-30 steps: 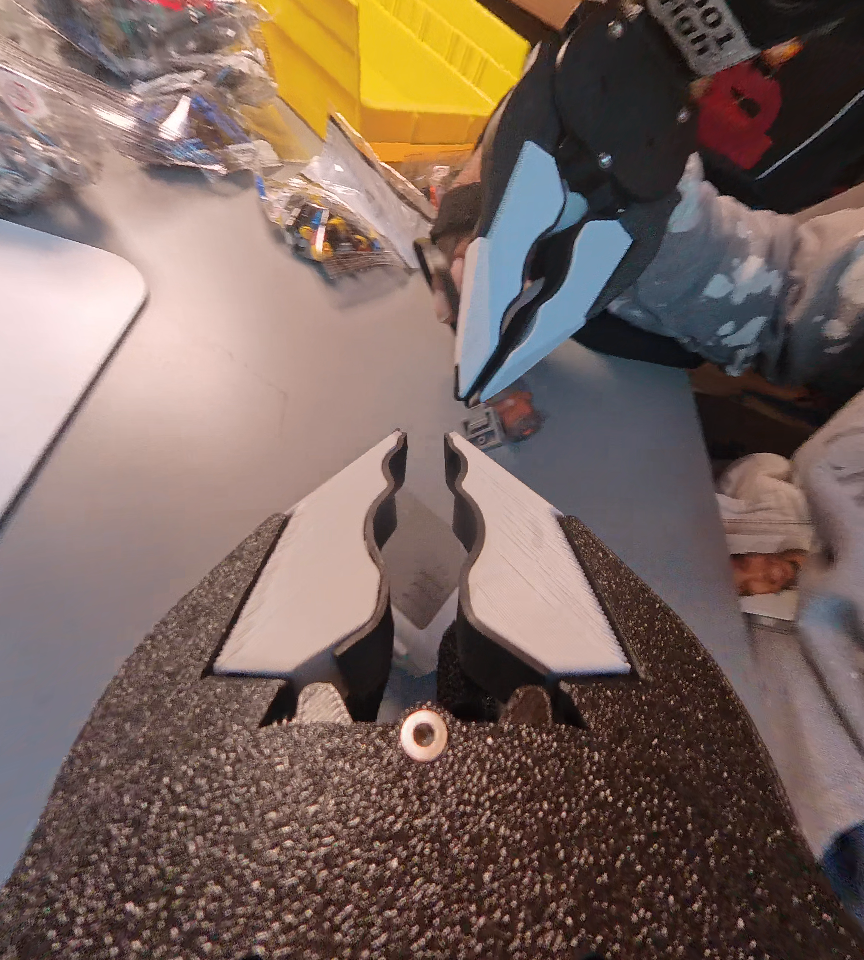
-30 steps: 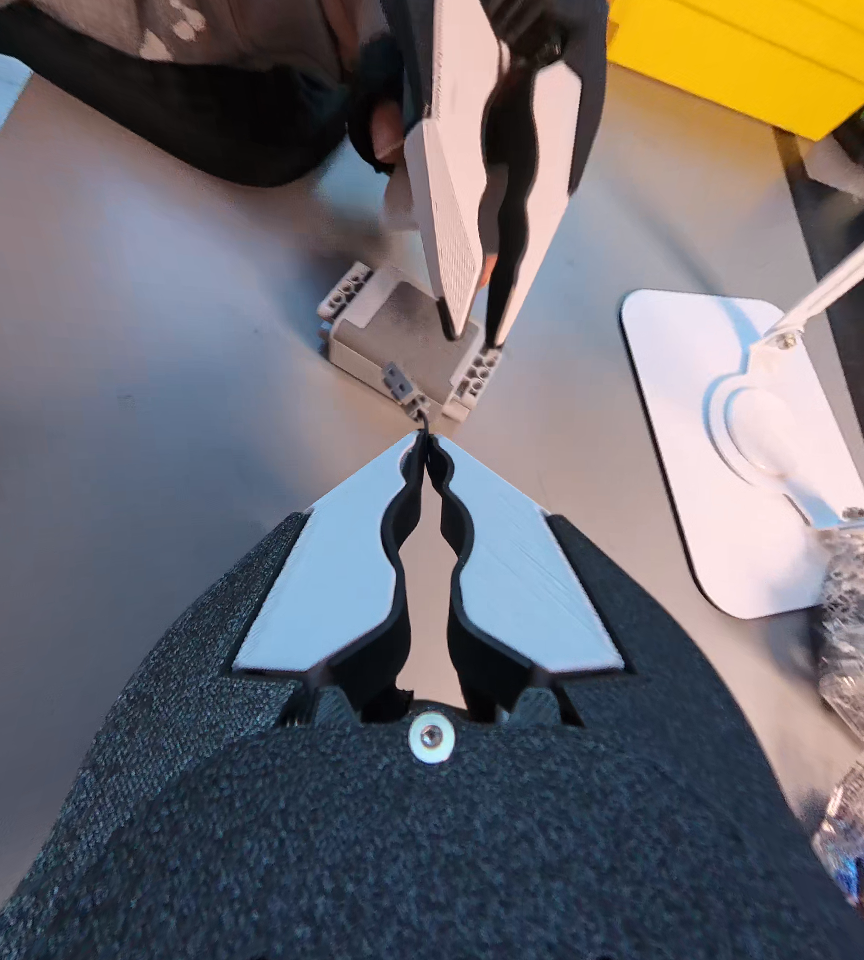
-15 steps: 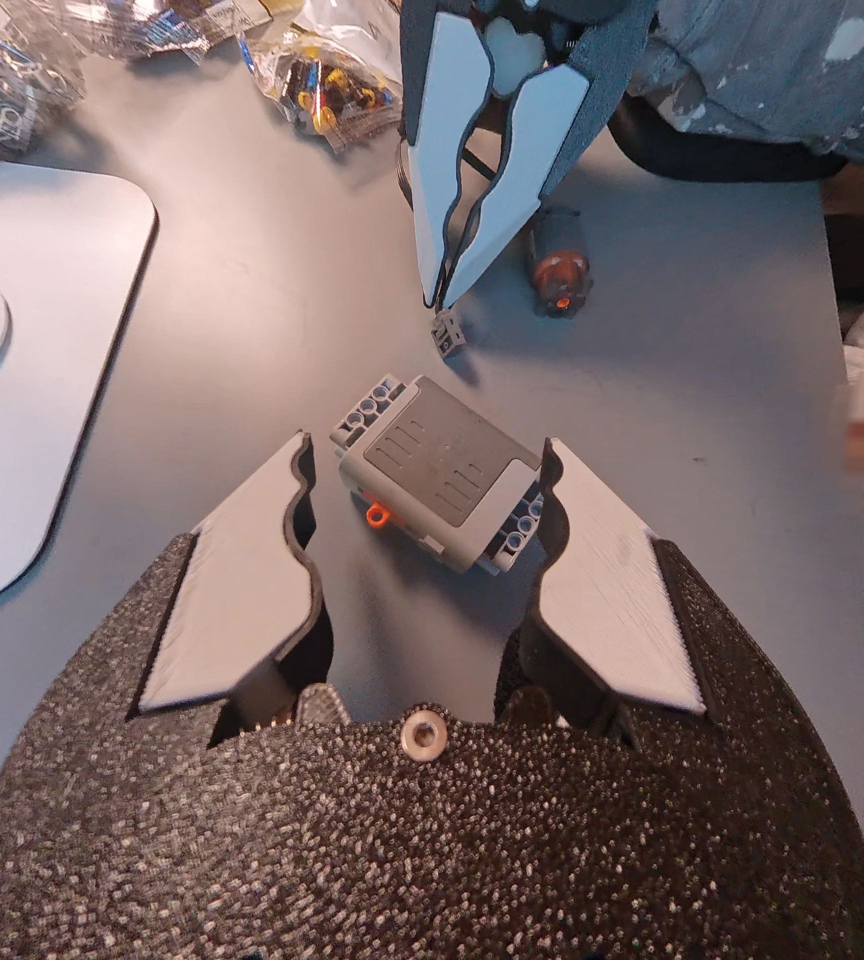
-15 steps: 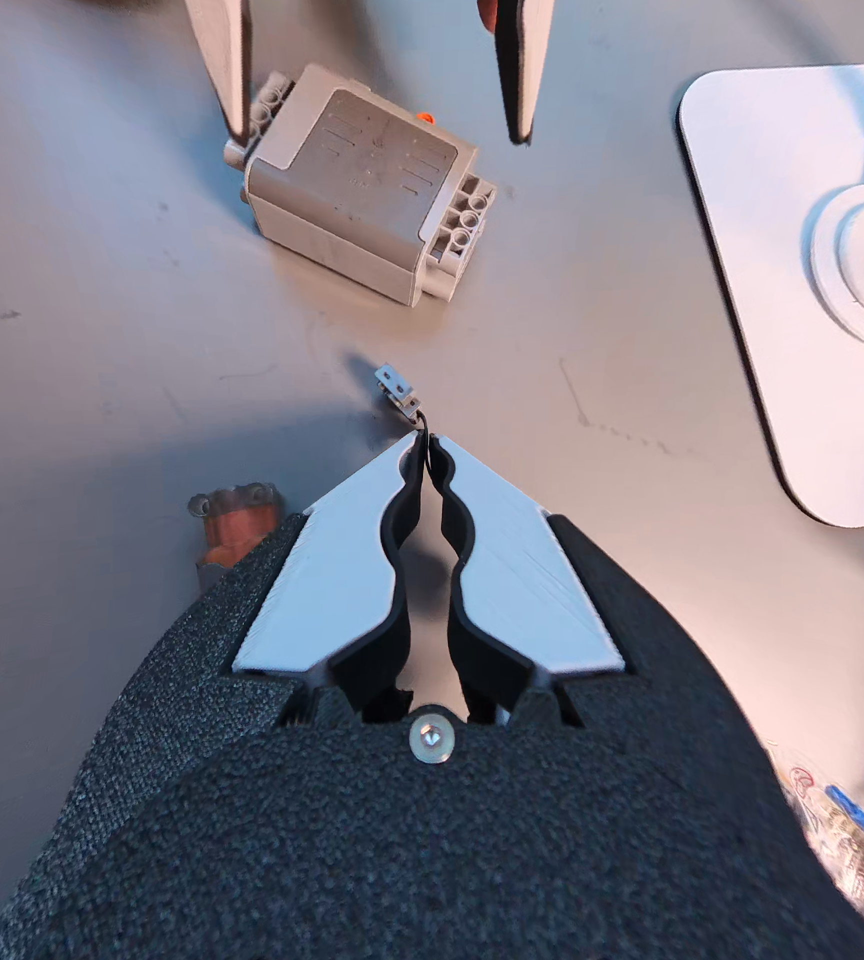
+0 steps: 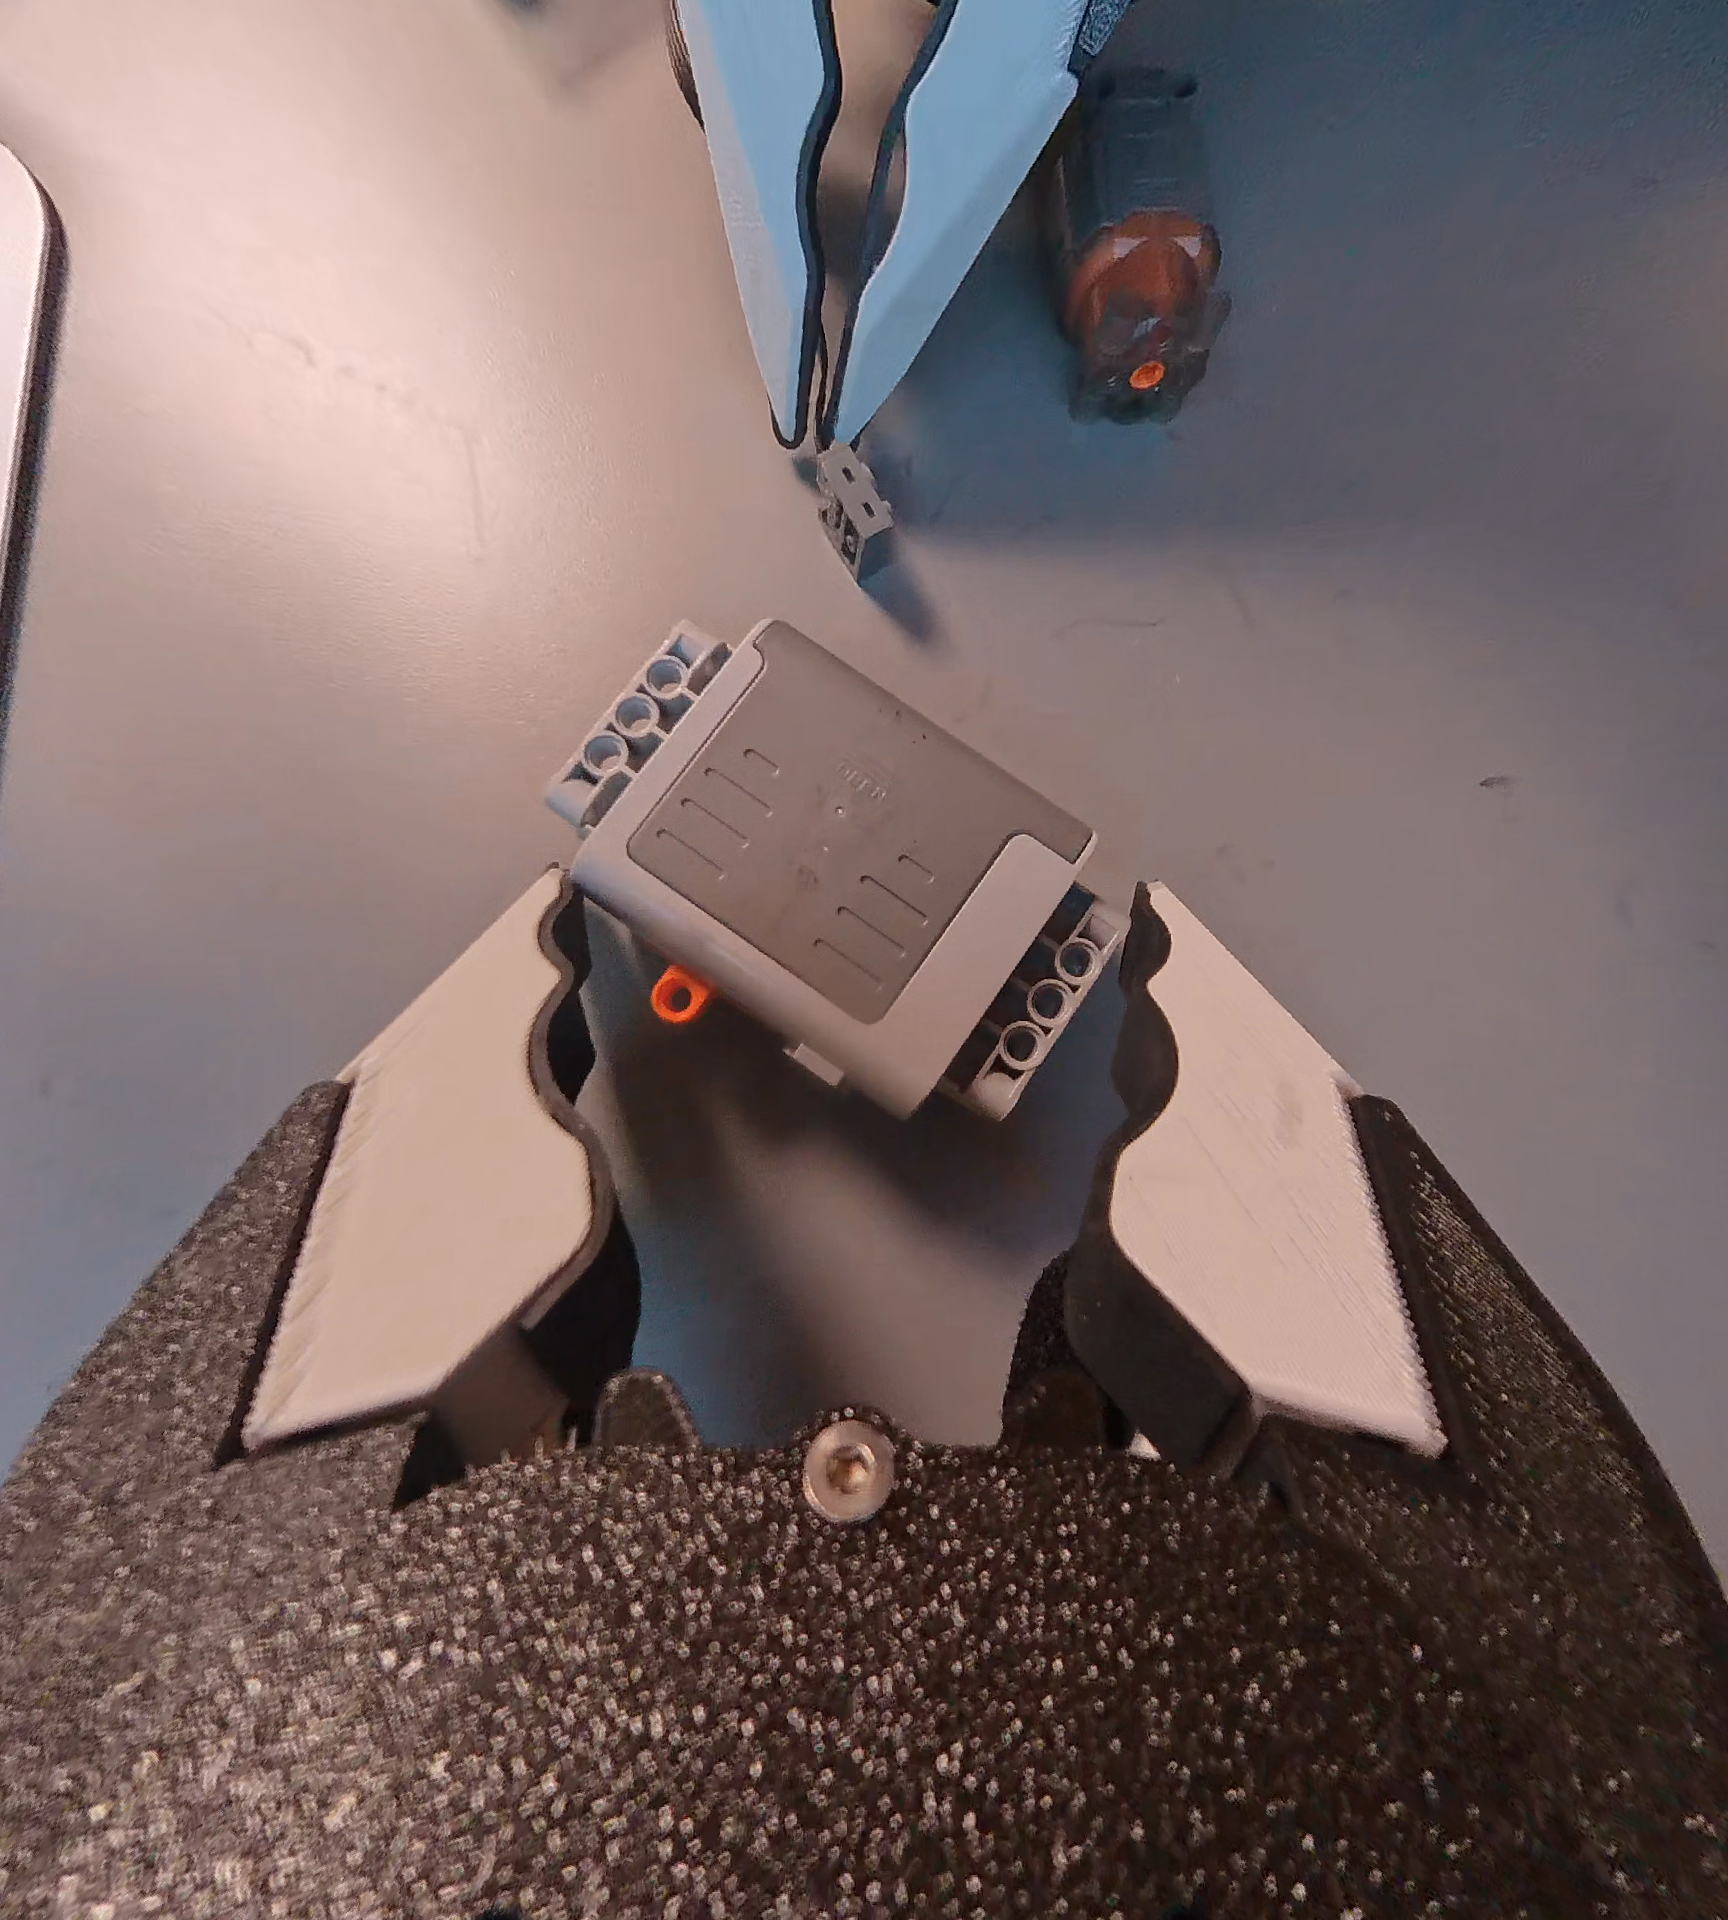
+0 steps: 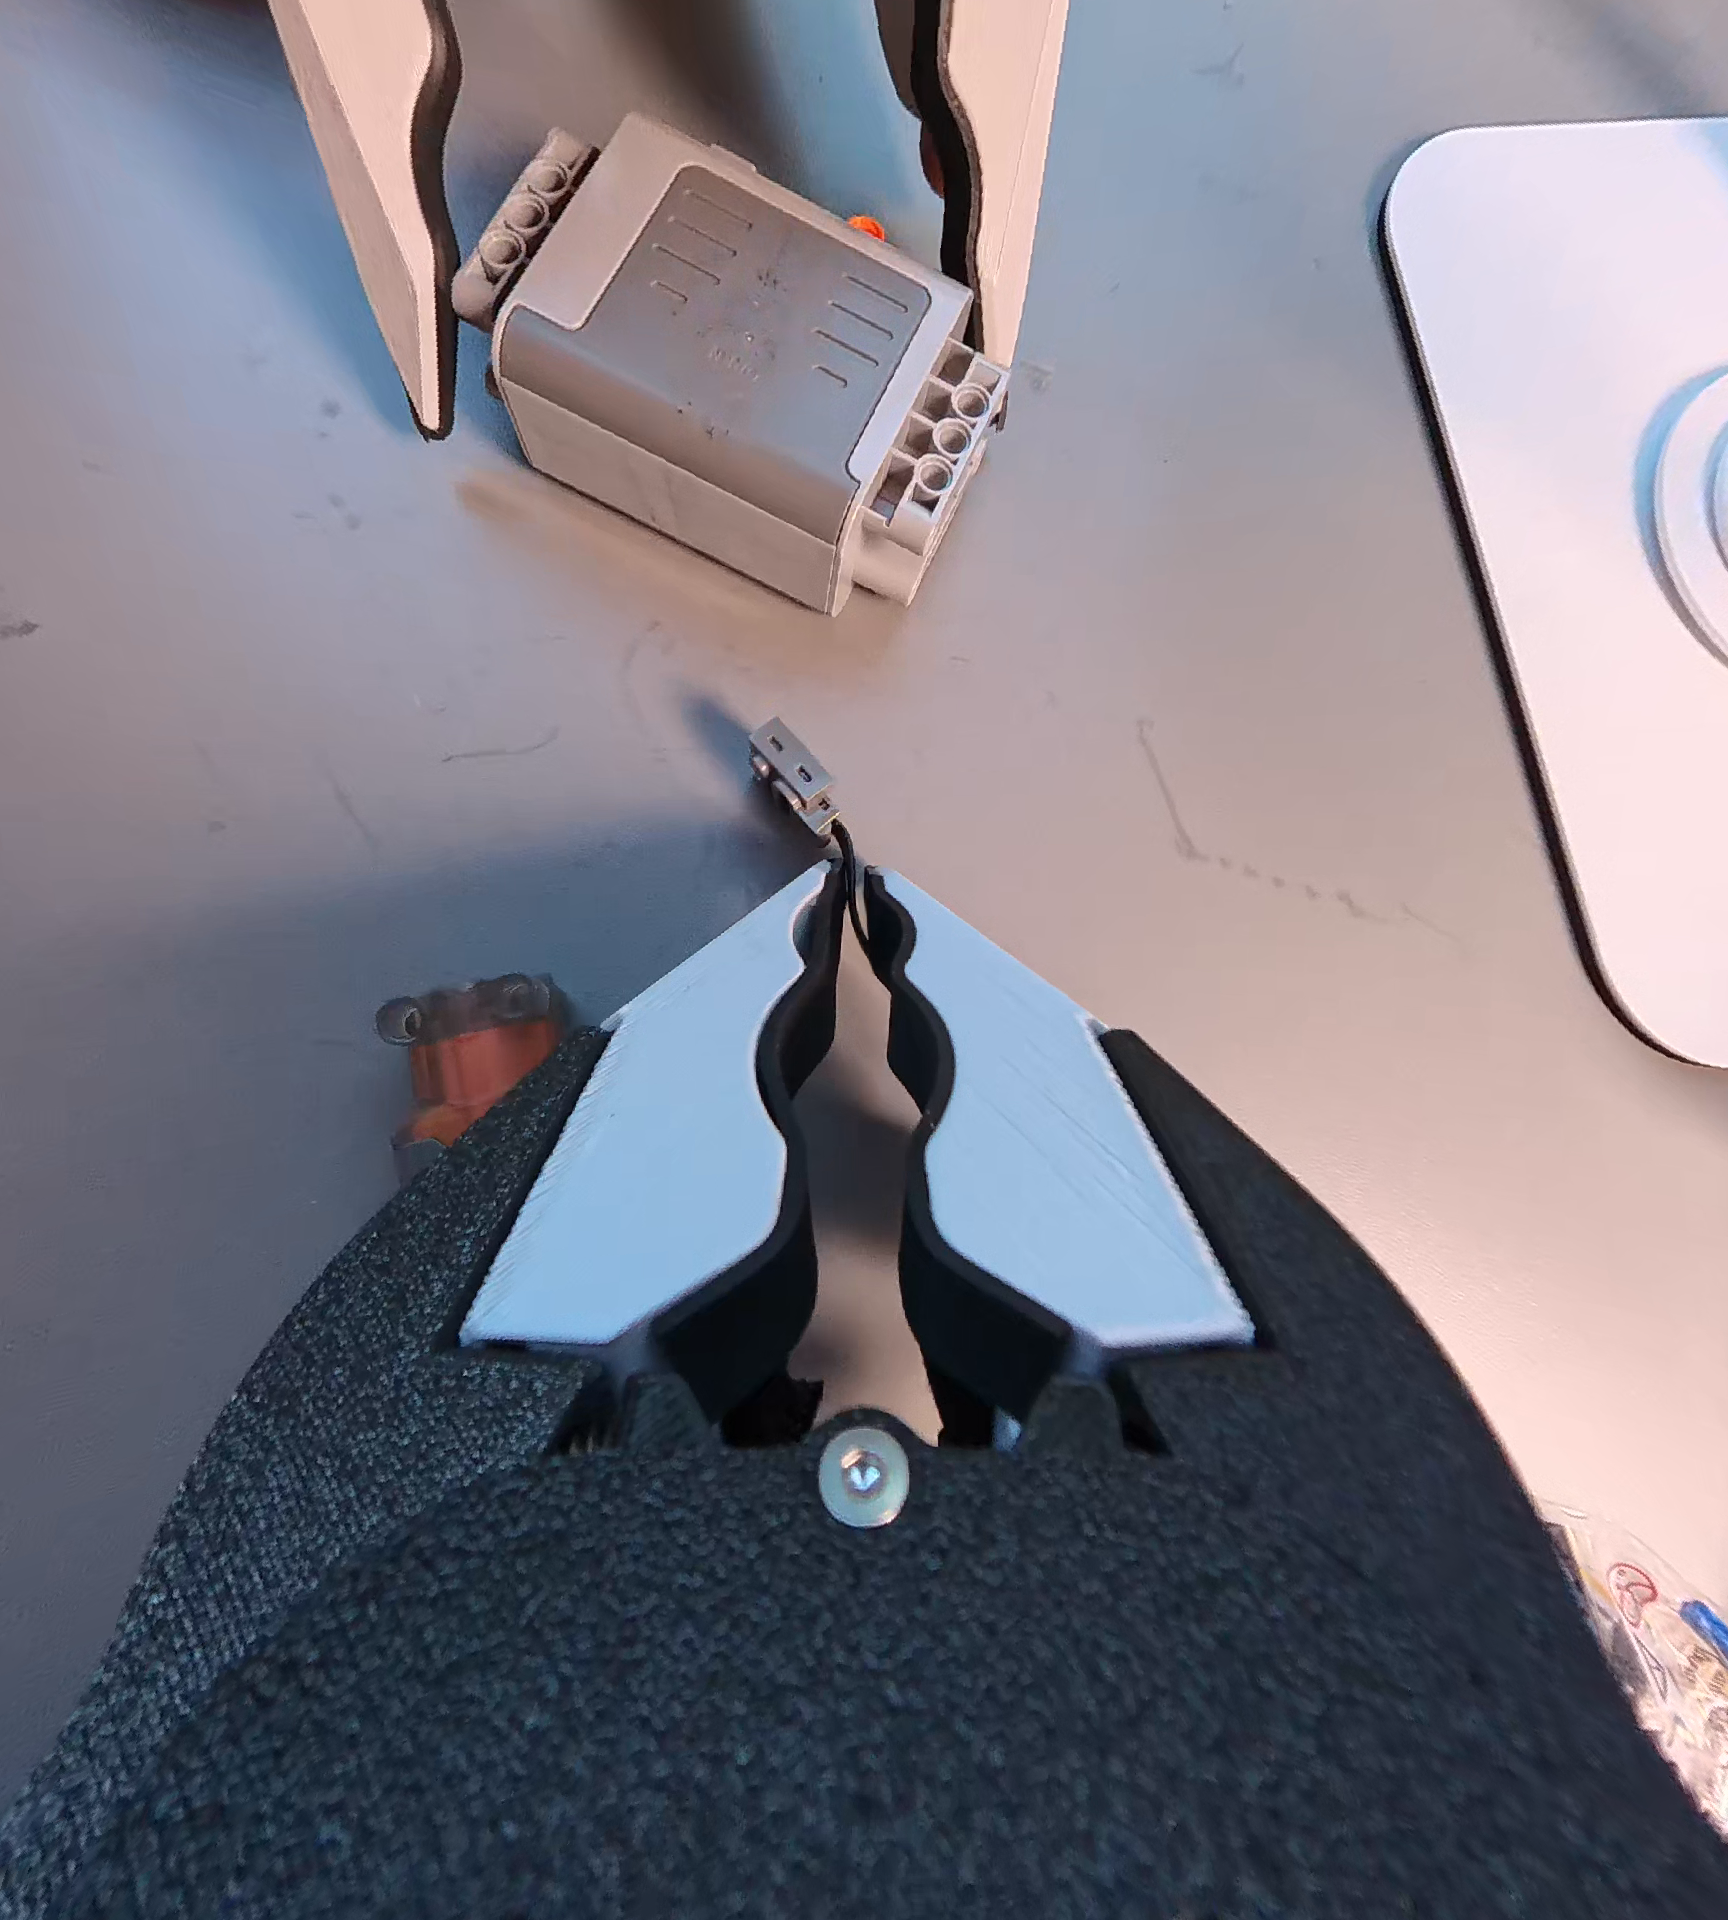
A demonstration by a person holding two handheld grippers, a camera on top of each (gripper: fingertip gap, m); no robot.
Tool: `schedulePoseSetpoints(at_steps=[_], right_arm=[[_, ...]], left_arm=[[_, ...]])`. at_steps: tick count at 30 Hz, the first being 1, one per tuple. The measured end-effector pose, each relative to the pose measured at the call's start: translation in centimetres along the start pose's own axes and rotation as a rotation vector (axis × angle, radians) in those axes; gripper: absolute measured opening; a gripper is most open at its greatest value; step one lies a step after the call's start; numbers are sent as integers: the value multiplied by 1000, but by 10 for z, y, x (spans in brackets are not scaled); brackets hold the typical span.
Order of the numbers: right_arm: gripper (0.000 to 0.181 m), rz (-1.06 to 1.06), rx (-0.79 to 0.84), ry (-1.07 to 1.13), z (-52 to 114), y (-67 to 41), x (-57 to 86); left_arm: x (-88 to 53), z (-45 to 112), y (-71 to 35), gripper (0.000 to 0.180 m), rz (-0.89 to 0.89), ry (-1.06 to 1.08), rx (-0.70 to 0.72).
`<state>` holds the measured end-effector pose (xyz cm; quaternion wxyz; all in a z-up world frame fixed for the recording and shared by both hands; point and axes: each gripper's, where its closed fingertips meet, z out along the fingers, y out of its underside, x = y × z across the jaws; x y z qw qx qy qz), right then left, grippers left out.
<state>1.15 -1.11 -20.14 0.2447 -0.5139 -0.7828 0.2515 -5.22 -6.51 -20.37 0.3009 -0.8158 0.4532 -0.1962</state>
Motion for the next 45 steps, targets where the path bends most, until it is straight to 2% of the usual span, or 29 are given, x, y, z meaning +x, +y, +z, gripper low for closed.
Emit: schedulePoseSetpoints(at_steps=[11,18,26,28,32,34,37,39,40,45], right_arm=[[5,0,17,-5,-4,-4,-1],[19,15,-7,4,-3,1,2],[26,60,93,-52,-14,-15,-3],[25,68,121,-62,-15,-19,-4],[26,63,164,-49,-19,-35,-5],[28,53,172,-27,-20,-47,-8],[45,145,134,20,-13,-64,-8],[78,255,62,-32,1,-67,-18],[87,282,33,-36,8,-67,-19],[100,353,-51,36,26,-73,-1]], left_arm=[[-2,-13,-9,99,-177,147,138],[-29,-4,2,100,-95,-96,40],[-17,-18,15,97,-159,-22,-9],[-7,-28,23,85,-177,38,-22],[17,-45,24,75,-235,197,28],[17,-46,19,72,-226,195,49],[20,-43,15,69,-219,208,59],[23,-38,7,70,-214,223,81],[25,-33,1,70,-200,225,96],[32,-30,-10,67,-111,201,111]])
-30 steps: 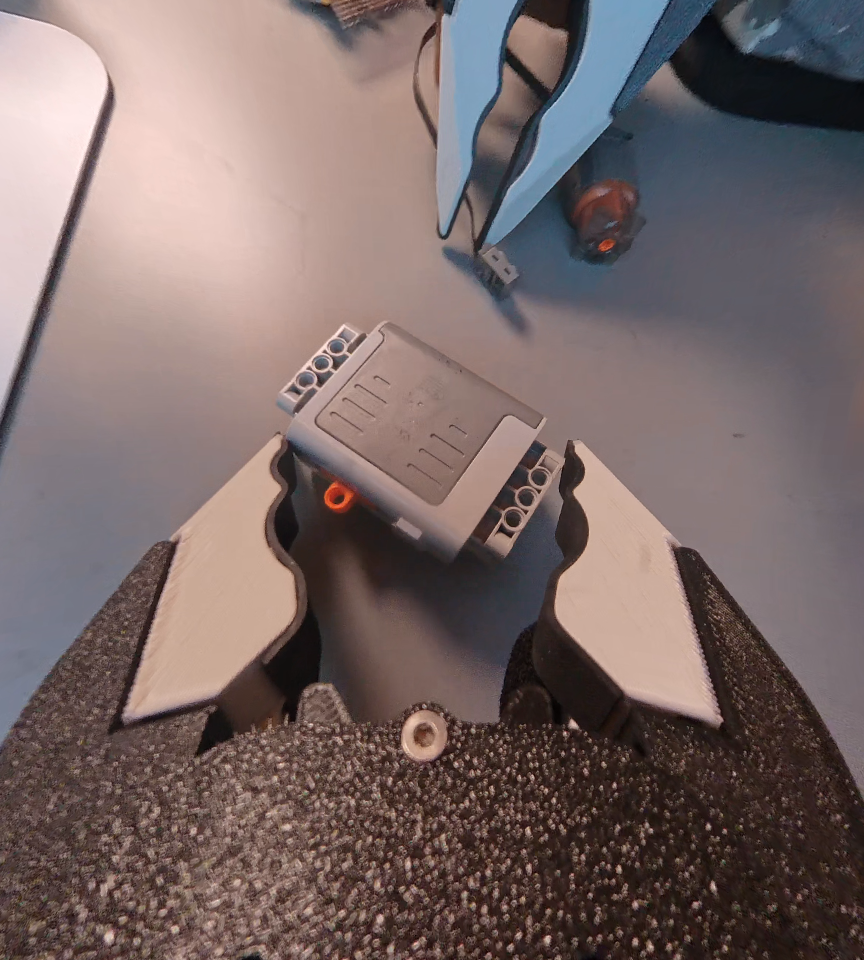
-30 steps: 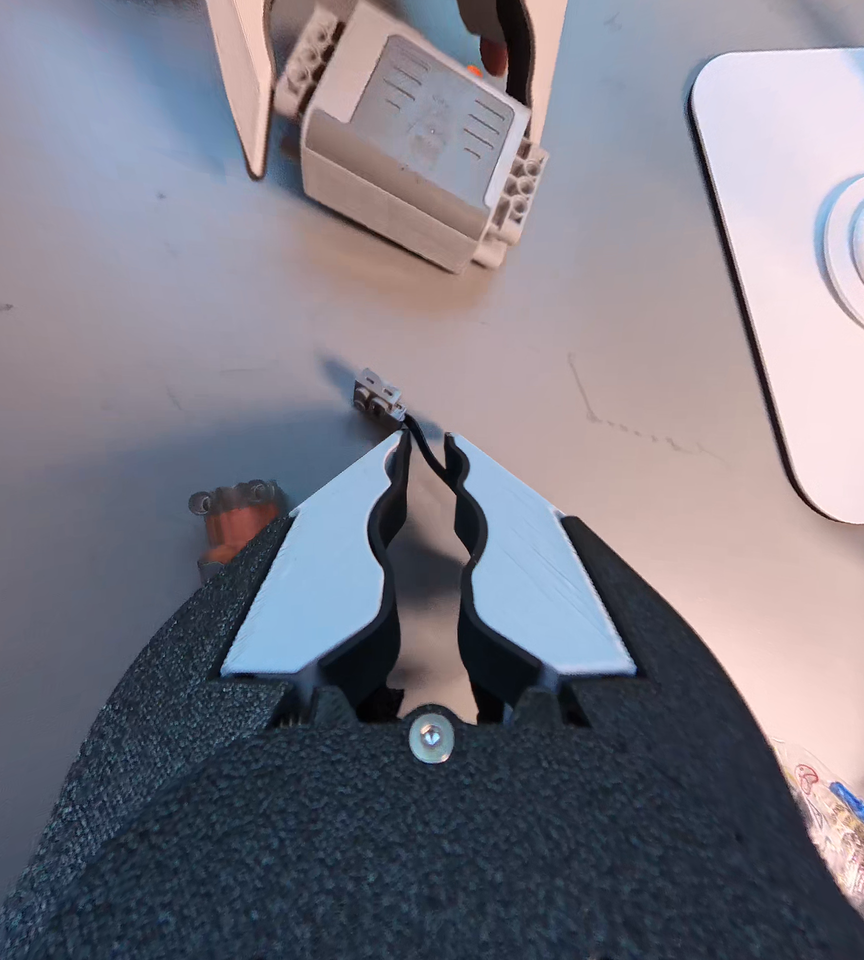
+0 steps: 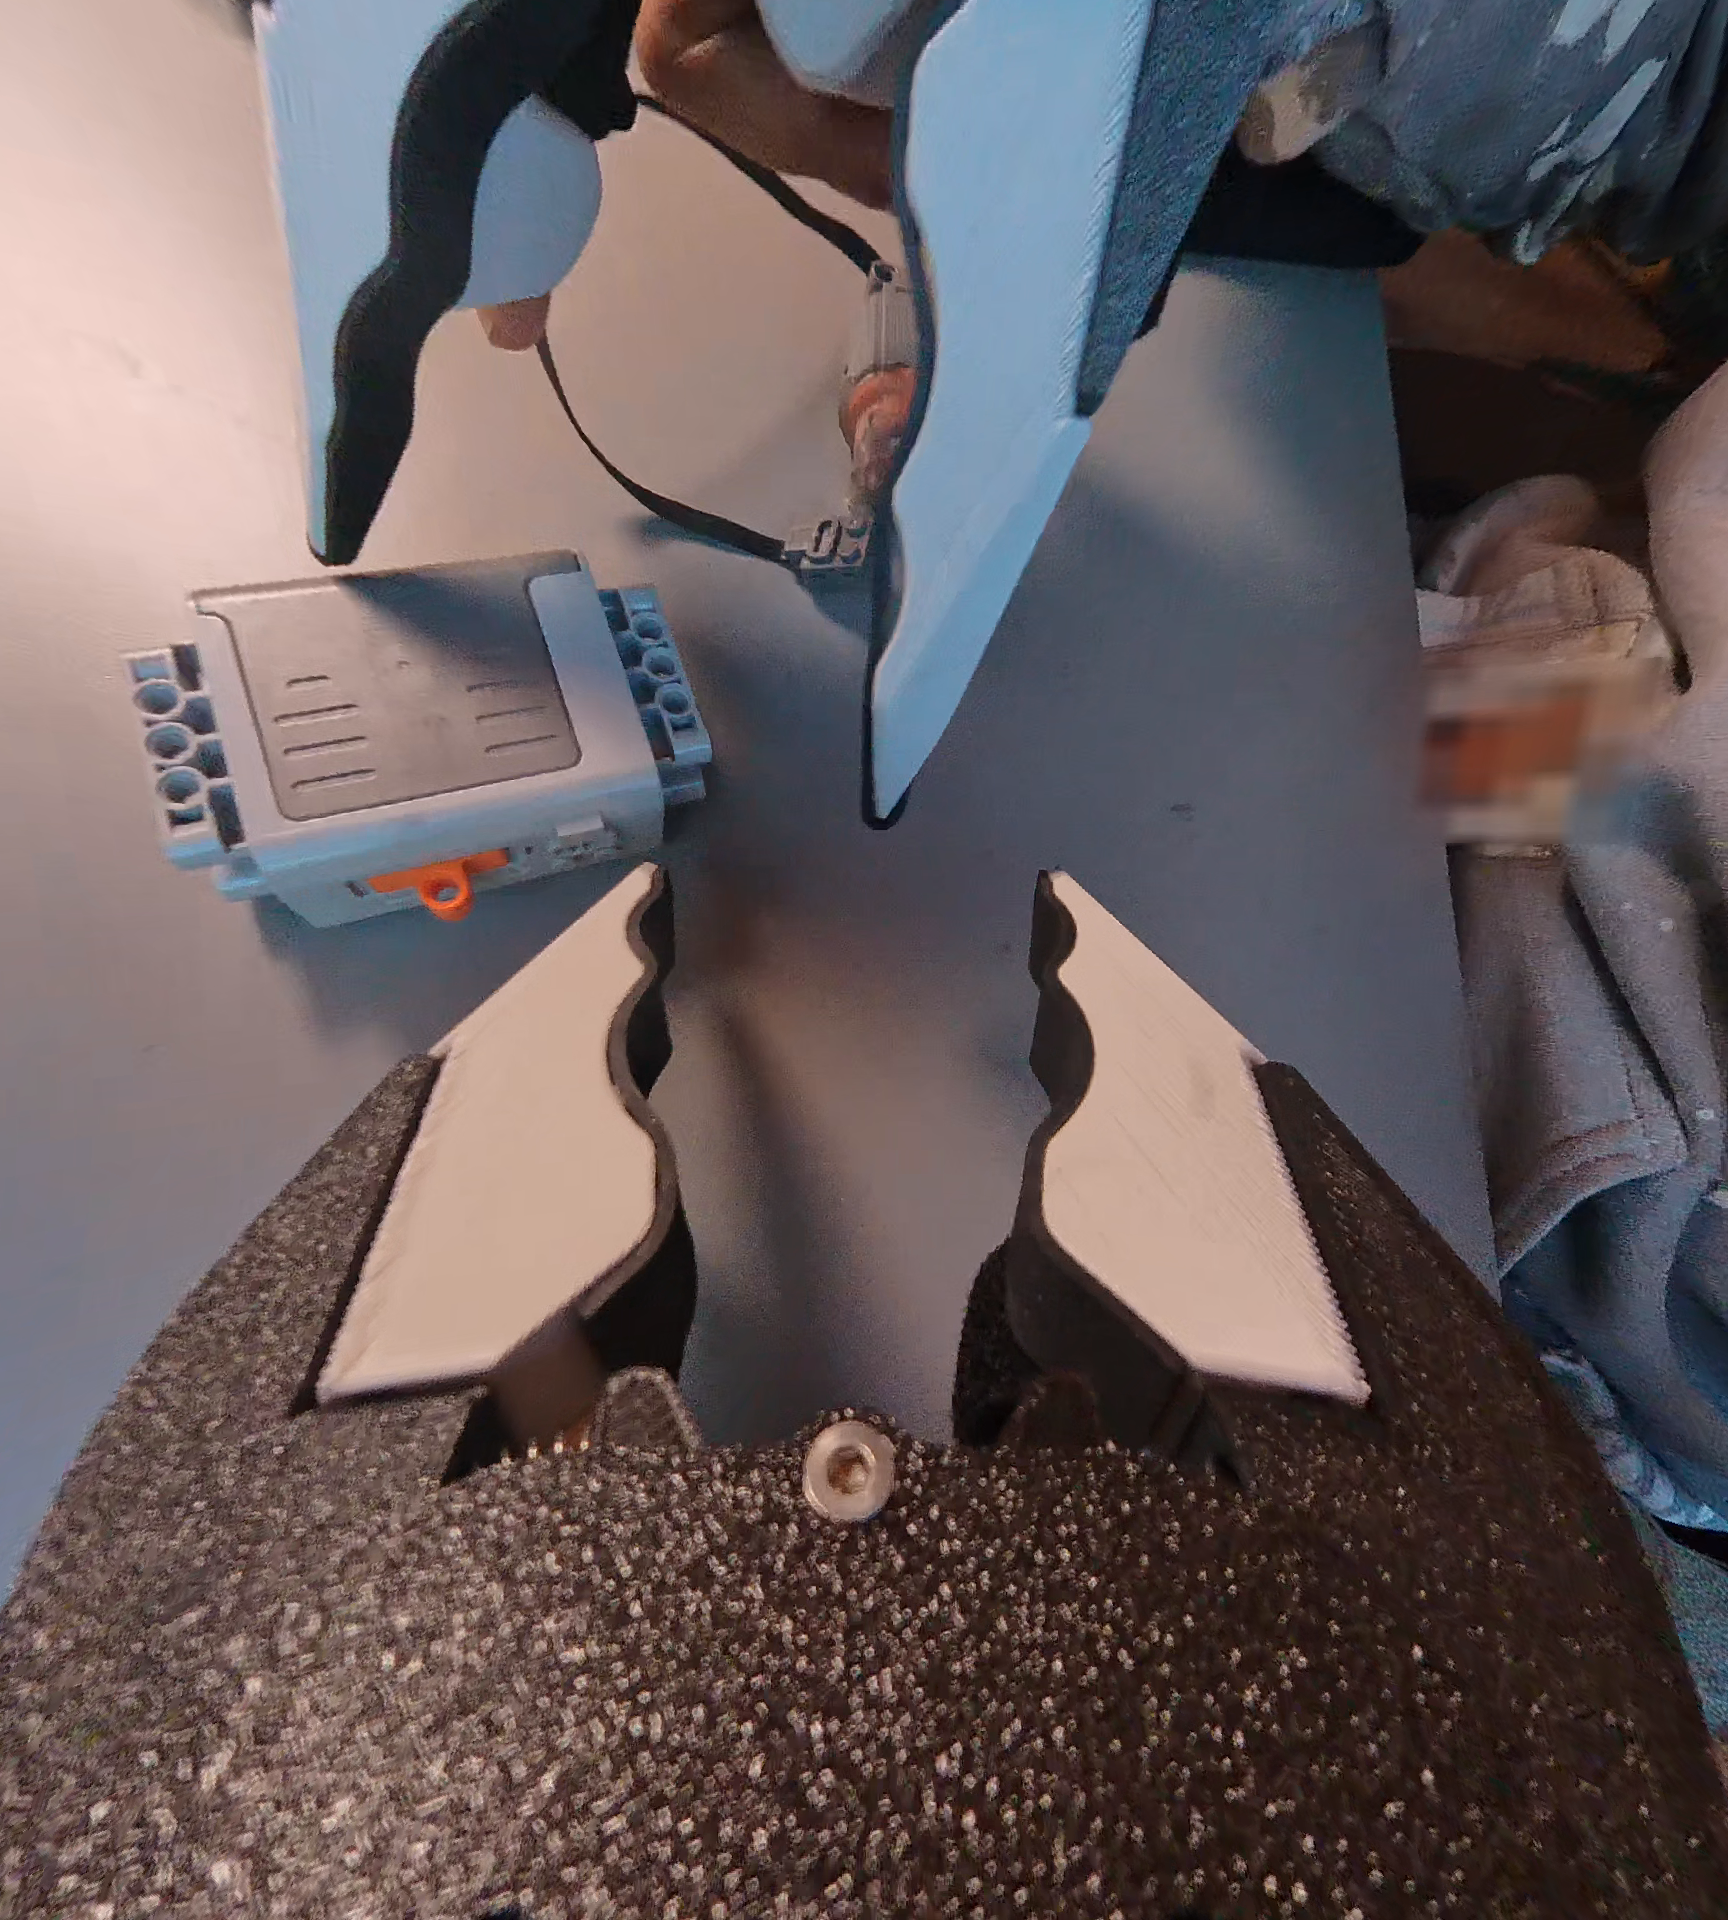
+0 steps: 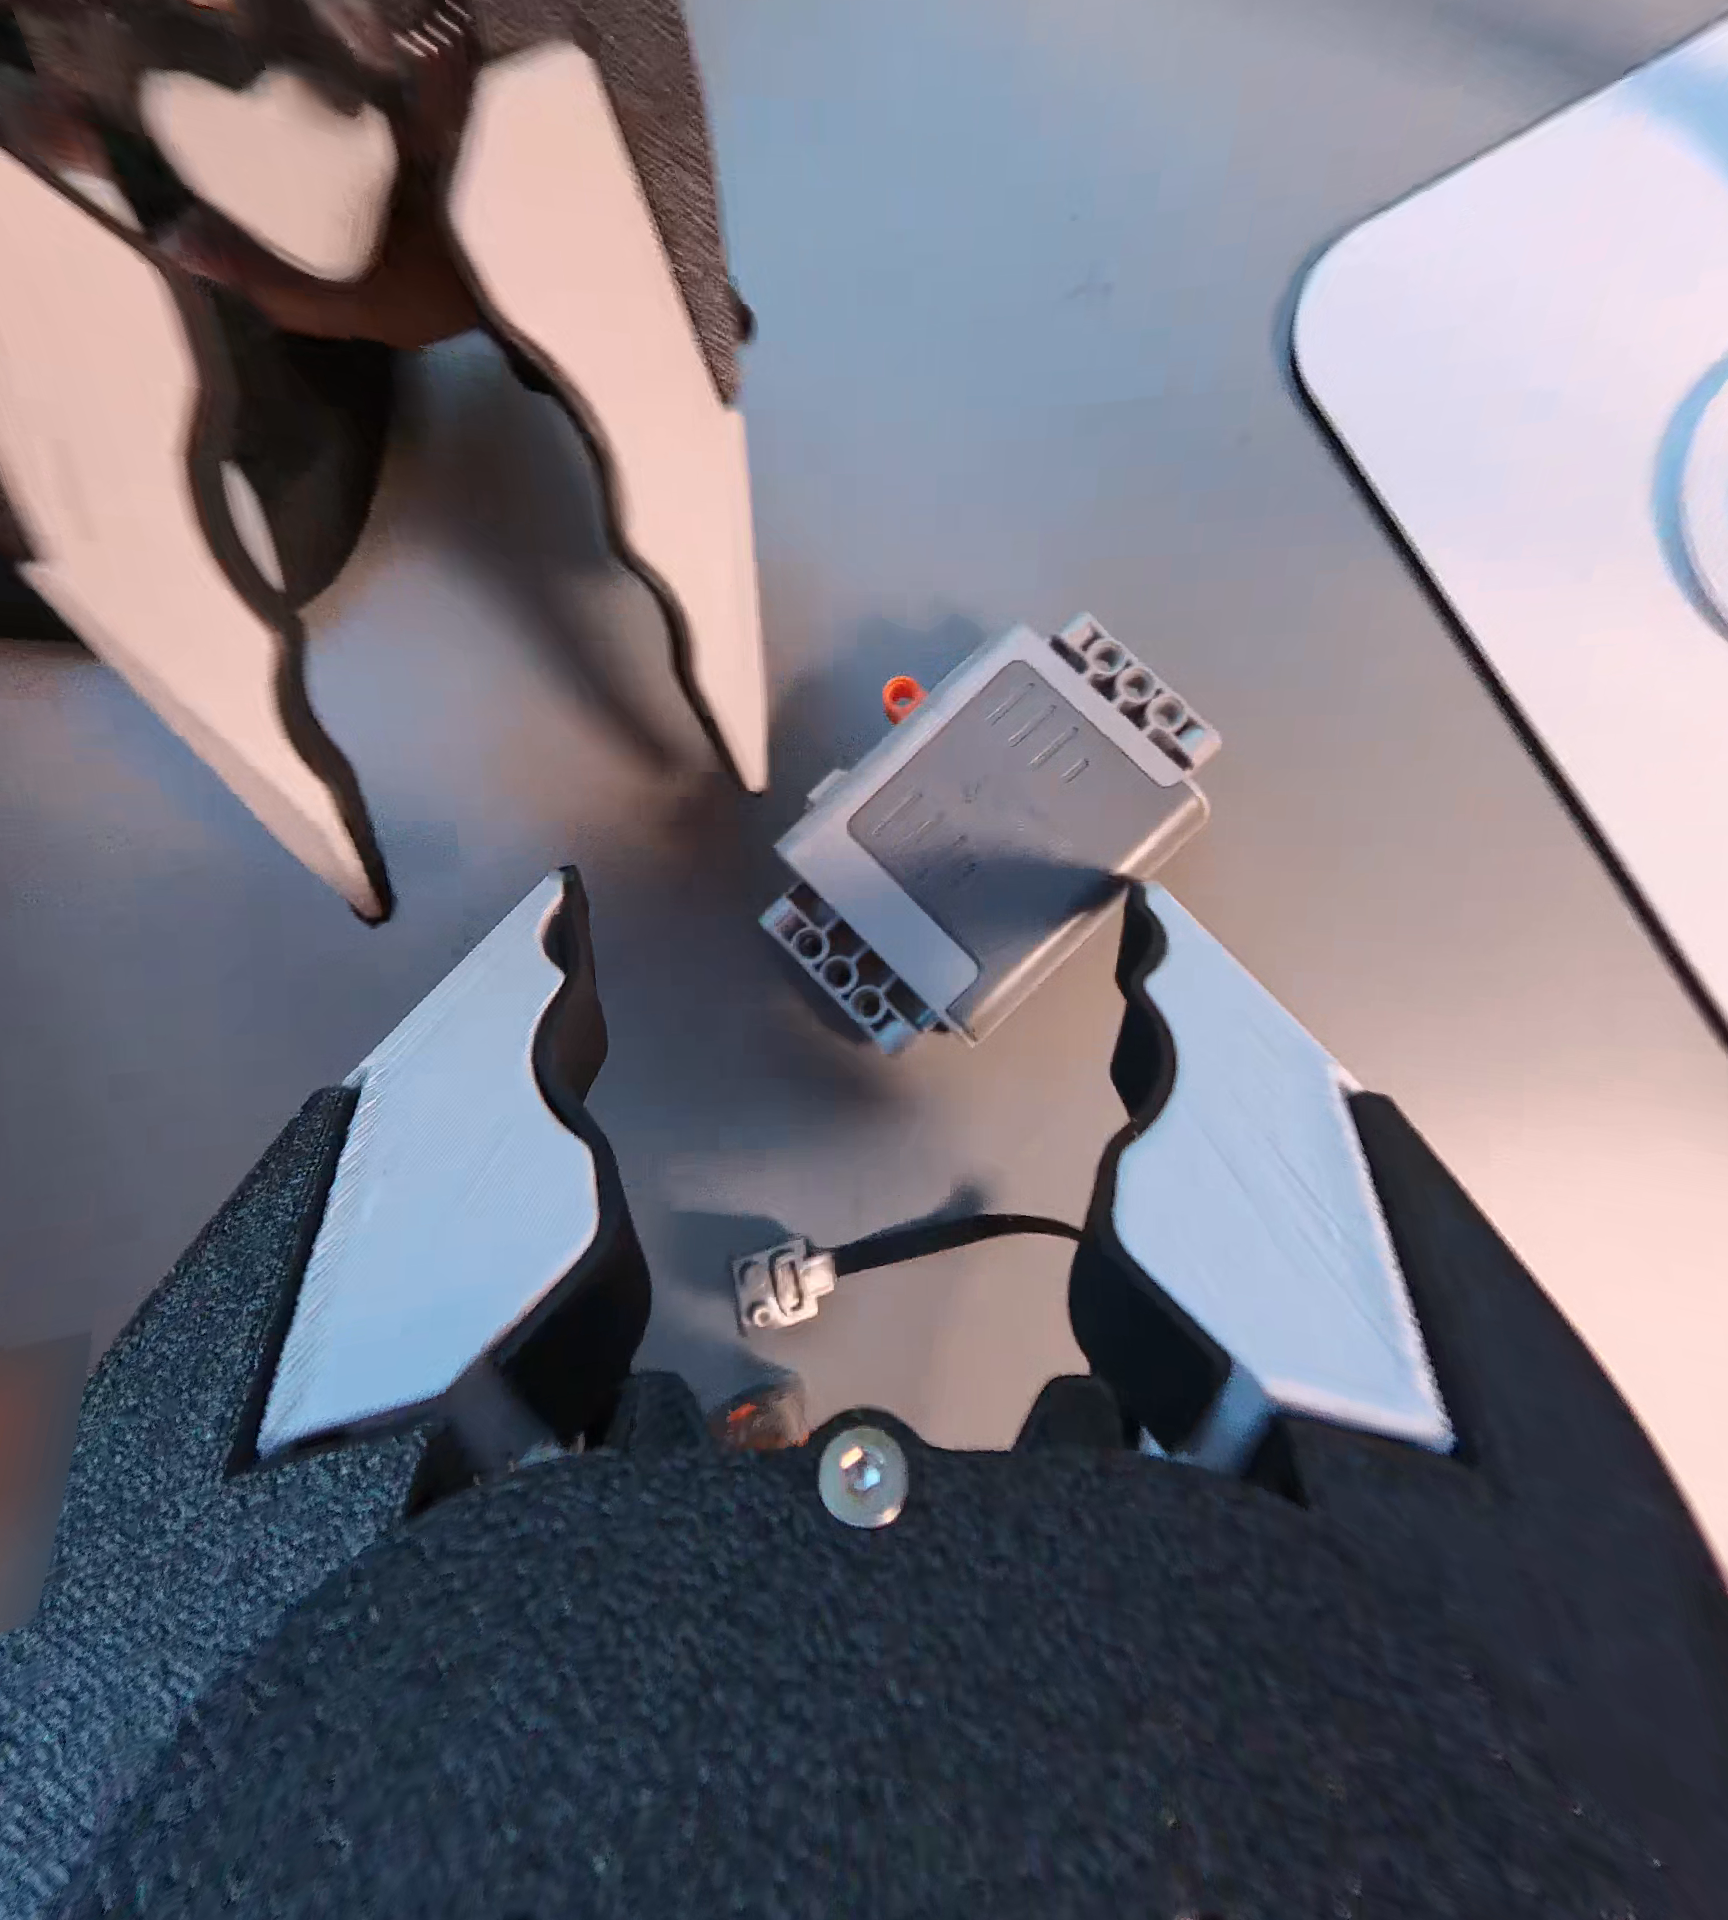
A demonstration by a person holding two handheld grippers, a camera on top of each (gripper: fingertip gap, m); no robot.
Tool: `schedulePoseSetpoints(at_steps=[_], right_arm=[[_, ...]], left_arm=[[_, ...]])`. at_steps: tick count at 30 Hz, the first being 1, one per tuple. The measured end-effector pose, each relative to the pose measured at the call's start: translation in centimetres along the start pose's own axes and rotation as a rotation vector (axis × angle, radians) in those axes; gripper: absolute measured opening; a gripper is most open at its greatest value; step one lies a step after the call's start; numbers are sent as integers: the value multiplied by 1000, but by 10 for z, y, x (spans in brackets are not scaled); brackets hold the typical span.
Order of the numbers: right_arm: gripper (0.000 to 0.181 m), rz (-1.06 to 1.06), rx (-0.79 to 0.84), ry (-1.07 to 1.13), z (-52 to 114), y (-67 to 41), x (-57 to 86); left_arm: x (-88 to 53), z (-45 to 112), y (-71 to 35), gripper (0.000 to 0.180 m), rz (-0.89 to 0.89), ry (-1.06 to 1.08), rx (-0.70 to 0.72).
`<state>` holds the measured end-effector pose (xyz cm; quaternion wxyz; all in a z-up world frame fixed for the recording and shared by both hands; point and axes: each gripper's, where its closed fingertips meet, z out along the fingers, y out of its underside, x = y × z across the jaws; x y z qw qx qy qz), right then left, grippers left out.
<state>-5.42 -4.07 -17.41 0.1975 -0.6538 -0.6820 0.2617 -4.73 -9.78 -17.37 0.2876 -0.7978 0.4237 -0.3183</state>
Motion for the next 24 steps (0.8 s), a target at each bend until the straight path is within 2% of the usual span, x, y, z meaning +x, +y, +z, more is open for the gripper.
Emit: schedulePoseSetpoints(at_steps=[4,6,8,10,13,18,20,24], right_arm=[[103,-21,-129,76,15,1,19],[83,-68,-168,58,24,-1,21],[78,-174,-219,-14,29,-4,14],[77,-412,-279,-120,29,-4,1],[73,-796,-347,-246,25,1,-16],[69,-1191,-502,-109,21,-2,-2],[70,-1201,-533,-13,19,-4,12],[75,-943,-373,59,13,-5,25]], left_arm=[[-27,-32,-15,62,-40,-130,132],[-47,-49,-23,62,-50,-235,205],[-57,-60,-25,62,-60,-291,245],[-59,-66,-23,62,-68,-295,253],[-45,-58,-13,68,-96,-178,211],[-36,-30,7,70,-75,-133,64],[-32,-24,11,69,-68,-121,27],[-31,-19,13,68,-57,-128,-2]])
